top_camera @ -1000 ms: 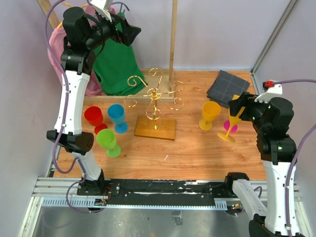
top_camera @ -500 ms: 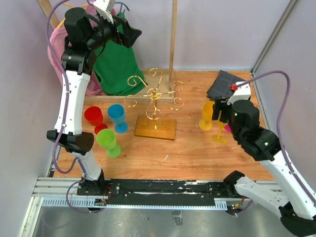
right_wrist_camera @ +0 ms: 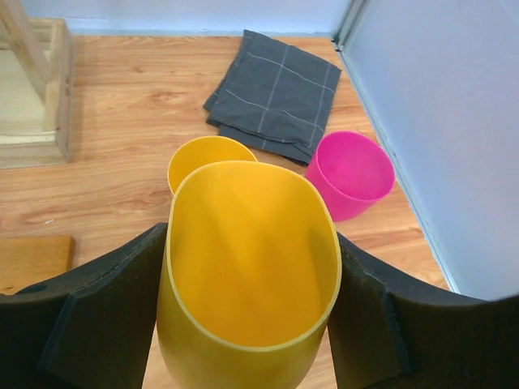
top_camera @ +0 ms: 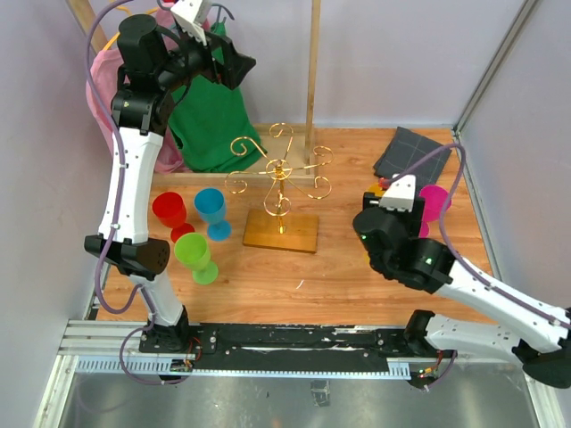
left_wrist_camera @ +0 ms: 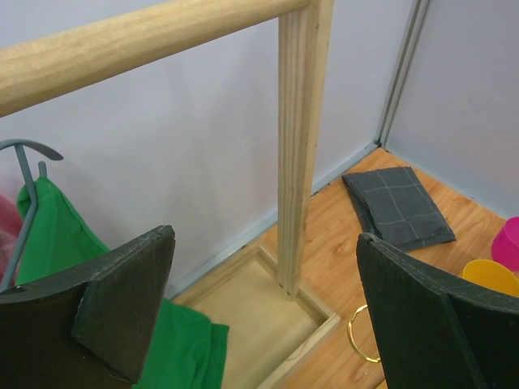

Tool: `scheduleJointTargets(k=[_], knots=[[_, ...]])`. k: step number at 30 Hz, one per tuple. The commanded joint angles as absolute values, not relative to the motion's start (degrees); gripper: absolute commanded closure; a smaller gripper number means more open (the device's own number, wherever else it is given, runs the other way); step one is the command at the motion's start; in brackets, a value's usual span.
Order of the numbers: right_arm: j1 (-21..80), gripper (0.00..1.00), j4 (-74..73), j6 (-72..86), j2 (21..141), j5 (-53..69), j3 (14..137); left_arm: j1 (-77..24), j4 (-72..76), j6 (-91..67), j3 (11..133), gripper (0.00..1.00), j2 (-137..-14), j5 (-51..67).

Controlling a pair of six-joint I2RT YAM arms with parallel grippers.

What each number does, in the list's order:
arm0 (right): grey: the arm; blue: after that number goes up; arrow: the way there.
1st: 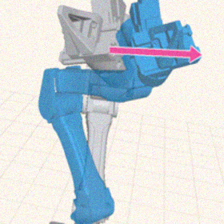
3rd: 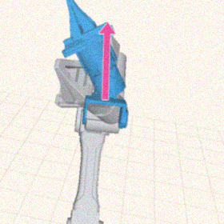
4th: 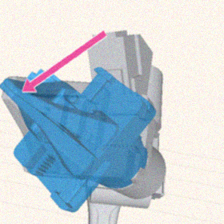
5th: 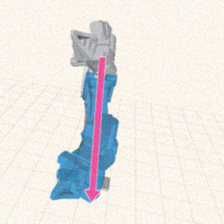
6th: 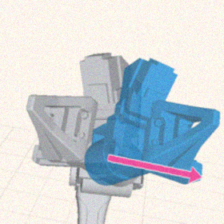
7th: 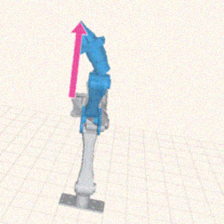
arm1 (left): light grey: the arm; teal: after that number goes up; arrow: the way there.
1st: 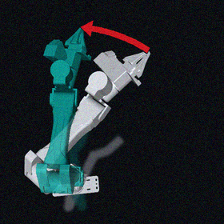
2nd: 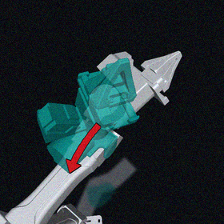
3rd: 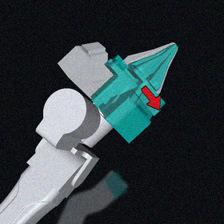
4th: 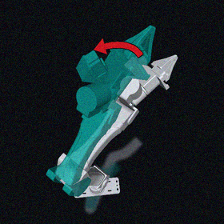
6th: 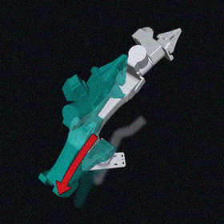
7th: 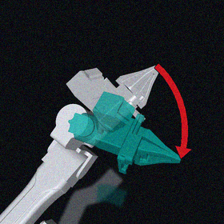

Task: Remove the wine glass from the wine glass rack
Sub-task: Place the wine glass at the center of the board.

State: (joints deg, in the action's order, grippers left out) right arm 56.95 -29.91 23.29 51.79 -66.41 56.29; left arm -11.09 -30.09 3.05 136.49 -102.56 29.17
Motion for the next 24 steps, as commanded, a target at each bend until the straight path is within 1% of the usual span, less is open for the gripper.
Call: scheduleJointTargets(k=[1, 4, 6, 12, 13, 18, 24], knots=[[60.4, 0.33, -34.7, 38.2, 55.9, -81.6, 54.6, -11.6, -31.0, 4.0, 136.1, 0.01, -100.3, 29.0], [60.6, 0.33, -46.1, 53.6, 60.2, -84.0, 55.3, -11.6, -31.5, 4.3, 135.5, 0.01, -100.2, 29.1], [60.6, 0.33, -57.5, 65.5, 62.6, -84.9, 56.0, -11.6, -31.6, 4.4, 134.7, 0.01, -99.9, 29.2], [60.6, 0.34, -88.8, 107.5, 71.9, -86.5, 57.3, -11.7, -32.0, 3.9, 134.0, 0.01, -100.8, 29.3], [60.6, 0.33, -91.4, 110.6, 73.9, -86.9, 57.2, -11.8, -32.1, 3.7, 133.8, 0.01, -101.0, 29.5], [60.6, 0.35, -91.7, 117.3, 77.9, -87.7, 53.9, -12.4, -32.4, 4.4, 133.4, 0.01, -102.2, 29.5], [60.6, 0.35, -91.8, 120.3, 82.1, -88.6, 52.1, -12.8, -33.2, 5.8, 133.4, 0.01, -102.7, 29.2]])
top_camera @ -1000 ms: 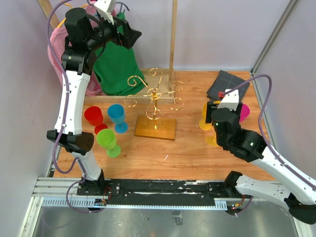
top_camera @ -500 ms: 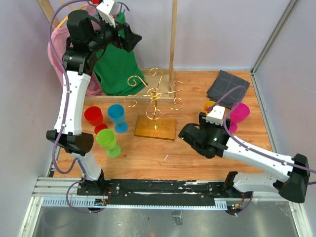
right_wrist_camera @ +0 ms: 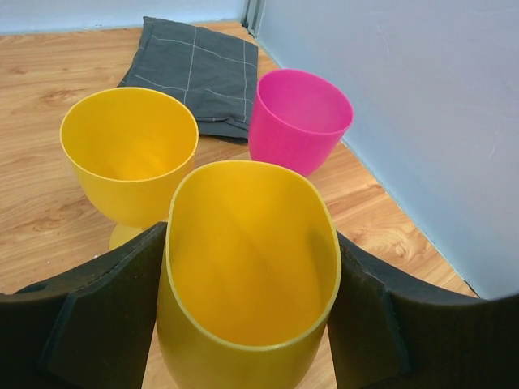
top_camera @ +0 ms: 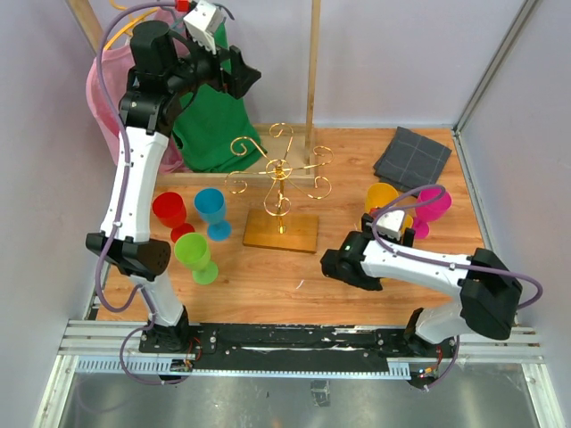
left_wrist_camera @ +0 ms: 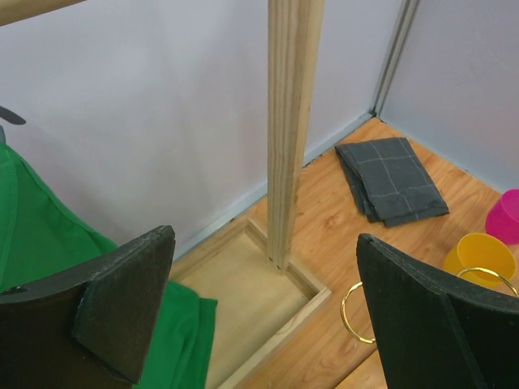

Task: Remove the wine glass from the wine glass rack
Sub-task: Place the wine glass at the center of the board.

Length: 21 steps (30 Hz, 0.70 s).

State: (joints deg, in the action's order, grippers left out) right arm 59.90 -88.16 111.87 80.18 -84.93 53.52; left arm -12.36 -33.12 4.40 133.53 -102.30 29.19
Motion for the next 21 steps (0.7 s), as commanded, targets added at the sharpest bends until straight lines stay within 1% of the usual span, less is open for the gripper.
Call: scheduleJointTargets(k=[1, 13, 21], knots=[[60.6, 0.35, -91.7, 121.1, 82.4, -88.7, 51.8, -12.9, -33.2, 5.9, 133.2, 0.01, -102.8, 29.3], [59.9, 0.34, -91.8, 130.4, 90.8, -90.8, 50.4, -13.5, -33.3, 7.1, 132.4, 0.01, -103.7, 29.6], [59.1, 0.35, -91.8, 133.7, 89.4, -91.7, 49.1, -14.3, -33.9, 7.7, 132.3, 0.01, -104.0, 28.9]])
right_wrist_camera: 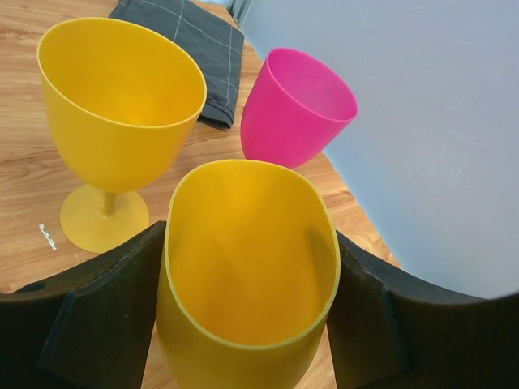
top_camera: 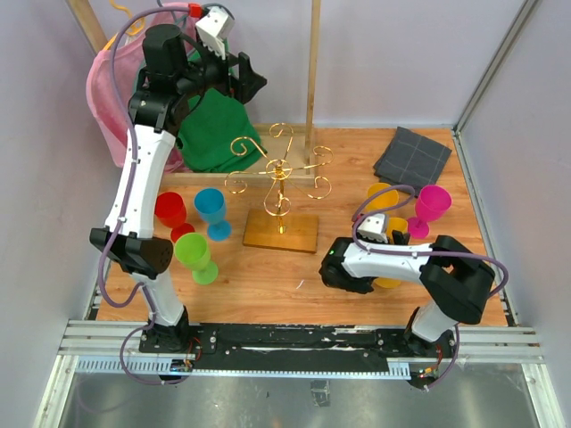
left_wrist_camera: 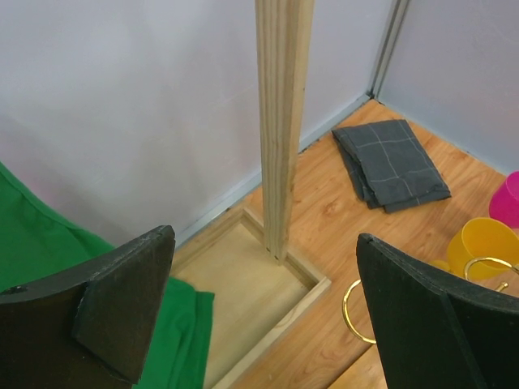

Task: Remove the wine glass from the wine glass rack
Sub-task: Place the wine glass at the center of the board.

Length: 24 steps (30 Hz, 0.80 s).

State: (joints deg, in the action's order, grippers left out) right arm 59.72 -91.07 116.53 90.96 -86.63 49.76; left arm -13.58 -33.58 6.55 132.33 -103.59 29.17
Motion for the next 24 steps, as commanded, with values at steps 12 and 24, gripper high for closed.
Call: scheduleJointTargets(k=[12, 24], knots=[[56.9, 0.34, -91.7, 136.3, 89.9, -96.3, 51.8, -16.7, -34.4, 9.7, 132.6, 0.01, -103.7, 26.4], [55.5, 0.34, -91.8, 142.7, 94.9, -97.1, 52.9, -17.4, -35.9, 12.5, 131.3, 0.01, -103.5, 25.7]])
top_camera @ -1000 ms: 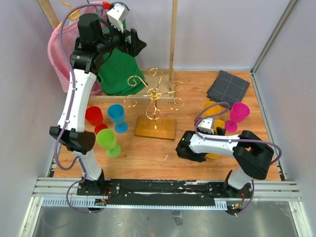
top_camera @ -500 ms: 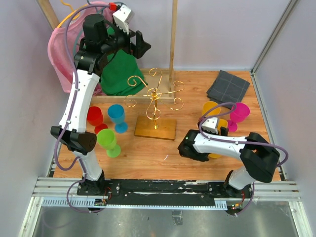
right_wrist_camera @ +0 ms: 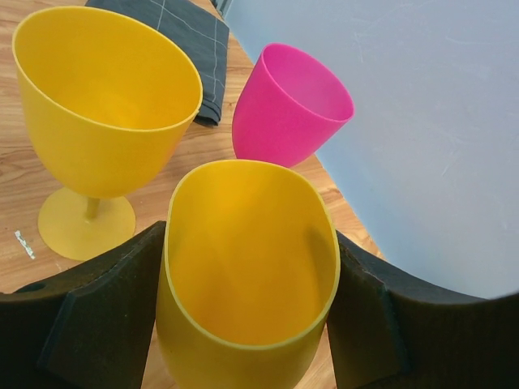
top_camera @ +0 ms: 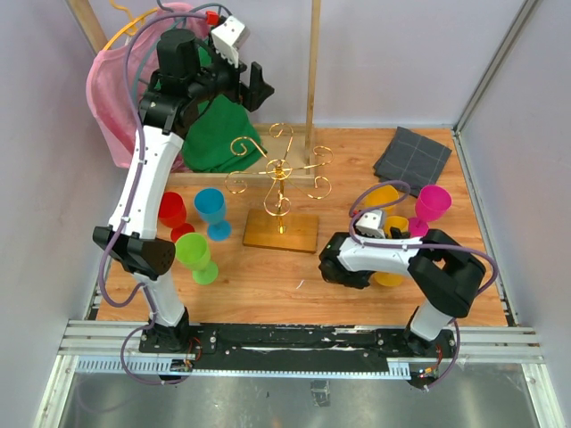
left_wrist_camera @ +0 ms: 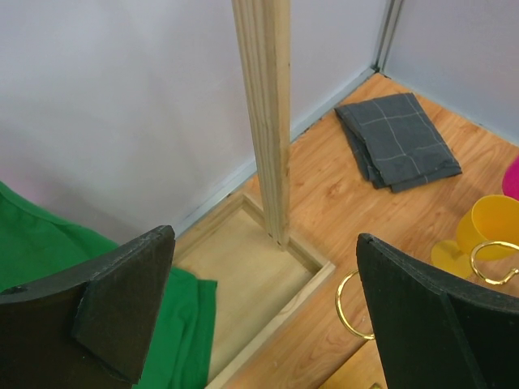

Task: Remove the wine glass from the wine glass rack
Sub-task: Place the wine glass at the center of the board.

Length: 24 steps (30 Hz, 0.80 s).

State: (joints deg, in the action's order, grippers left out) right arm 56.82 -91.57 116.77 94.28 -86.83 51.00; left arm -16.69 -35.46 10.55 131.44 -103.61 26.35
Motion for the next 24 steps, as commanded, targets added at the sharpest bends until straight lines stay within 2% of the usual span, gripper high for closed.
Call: scheduleJointTargets(k=[1, 8, 16, 24], knots=[[55.3, 0.34, -91.8, 142.3, 94.7, -97.2, 53.4, -17.5, -35.9, 12.7, 131.4, 0.01, -103.5, 25.7], [53.6, 0.34, -91.7, 134.4, 89.9, -97.2, 57.5, -18.3, -36.1, 13.8, 132.7, 0.01, -103.7, 24.7], [52.8, 0.36, -91.6, 121.8, 78.9, -97.1, 59.3, -19.0, -36.1, 11.8, 135.1, 0.01, -104.9, 24.6], [52.8, 0.38, -90.9, 119.4, 78.5, -97.2, 58.4, -19.9, -36.1, 12.1, 134.5, 0.01, -104.7, 24.2]])
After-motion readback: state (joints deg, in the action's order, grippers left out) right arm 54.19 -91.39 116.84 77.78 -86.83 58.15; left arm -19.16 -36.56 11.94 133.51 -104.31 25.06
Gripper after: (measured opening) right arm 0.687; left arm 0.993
